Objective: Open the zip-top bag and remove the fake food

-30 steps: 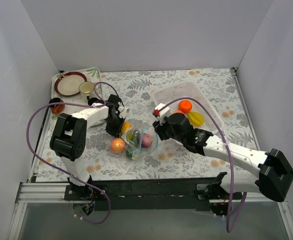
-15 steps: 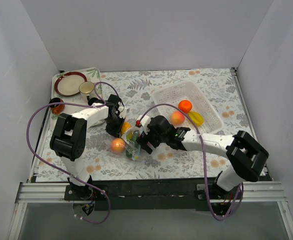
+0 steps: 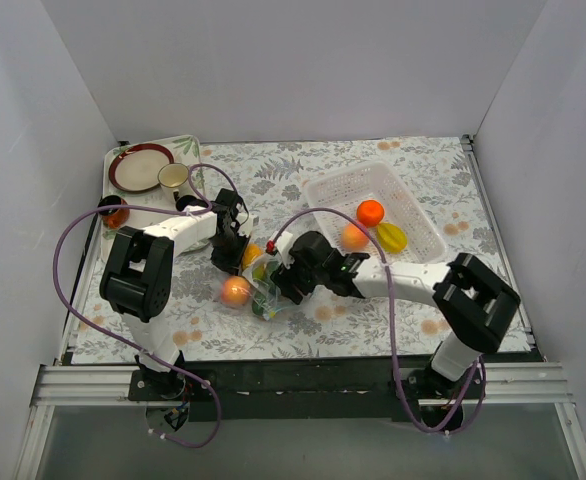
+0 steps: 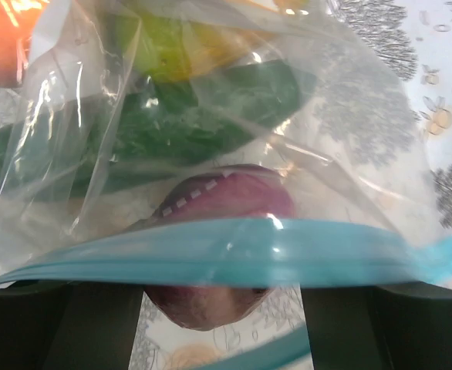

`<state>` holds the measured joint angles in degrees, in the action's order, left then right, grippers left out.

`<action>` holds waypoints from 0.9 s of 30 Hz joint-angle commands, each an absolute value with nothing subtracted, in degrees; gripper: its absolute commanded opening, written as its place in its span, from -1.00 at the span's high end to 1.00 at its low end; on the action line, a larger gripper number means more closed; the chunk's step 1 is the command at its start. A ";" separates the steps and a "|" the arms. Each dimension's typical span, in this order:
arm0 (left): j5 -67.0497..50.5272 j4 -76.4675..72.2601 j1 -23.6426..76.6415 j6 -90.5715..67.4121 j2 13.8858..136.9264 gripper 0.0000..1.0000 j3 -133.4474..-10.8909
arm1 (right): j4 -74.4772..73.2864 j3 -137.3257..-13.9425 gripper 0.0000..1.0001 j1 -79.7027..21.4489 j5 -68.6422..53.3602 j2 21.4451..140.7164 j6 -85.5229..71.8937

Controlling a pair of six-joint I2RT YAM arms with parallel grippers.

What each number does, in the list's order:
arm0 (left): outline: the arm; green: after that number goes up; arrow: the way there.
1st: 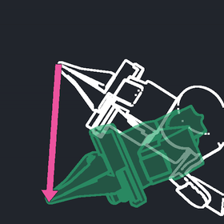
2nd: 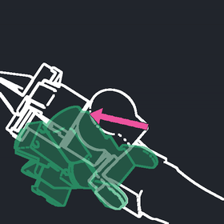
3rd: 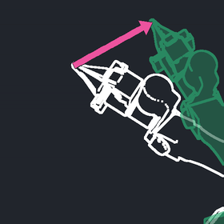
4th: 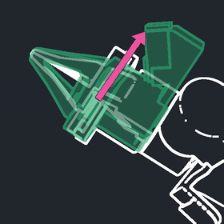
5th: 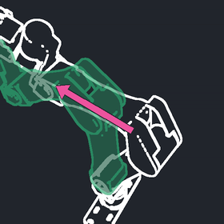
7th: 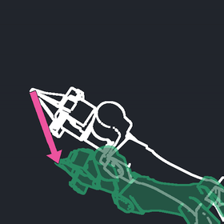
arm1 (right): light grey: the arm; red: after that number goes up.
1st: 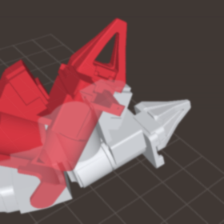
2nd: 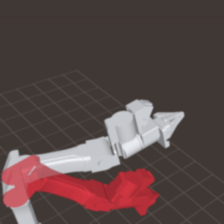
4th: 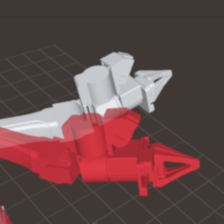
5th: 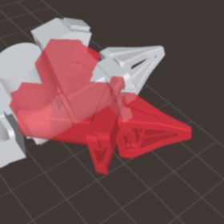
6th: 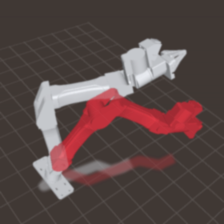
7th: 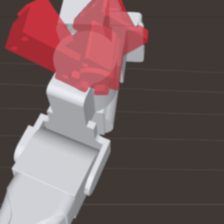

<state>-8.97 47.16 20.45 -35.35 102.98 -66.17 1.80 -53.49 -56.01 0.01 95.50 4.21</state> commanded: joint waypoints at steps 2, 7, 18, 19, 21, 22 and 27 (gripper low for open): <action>-8.35 46.50 20.65 -35.07 103.27 1.00 -67.32 | 2.55 -50.19 0.37 -55.99 3.42 79.14 3.69; -8.88 46.32 20.65 -35.24 103.54 1.00 -67.33 | 1.32 -45.11 0.52 -53.27 10.70 67.09 2.99; -8.97 46.49 20.65 -35.24 102.66 1.00 -67.06 | -4.92 -48.95 -0.97 -35.60 22.84 70.05 -9.22; -8.96 46.58 20.65 -35.24 102.57 1.00 -66.97 | -4.92 -49.39 -0.97 -35.60 22.94 69.87 -9.58; -8.96 46.67 20.65 -35.33 102.57 1.00 -66.97 | -3.34 -50.09 -0.97 -36.20 22.15 69.26 -8.79; -8.96 46.67 20.65 -35.25 102.39 1.00 -66.89 | -3.34 -50.53 -0.97 -36.91 21.97 68.74 -7.40; -8.96 46.67 20.65 -35.24 102.57 1.00 -67.15 | -1.50 -49.58 -0.82 -50.08 21.98 68.64 5.00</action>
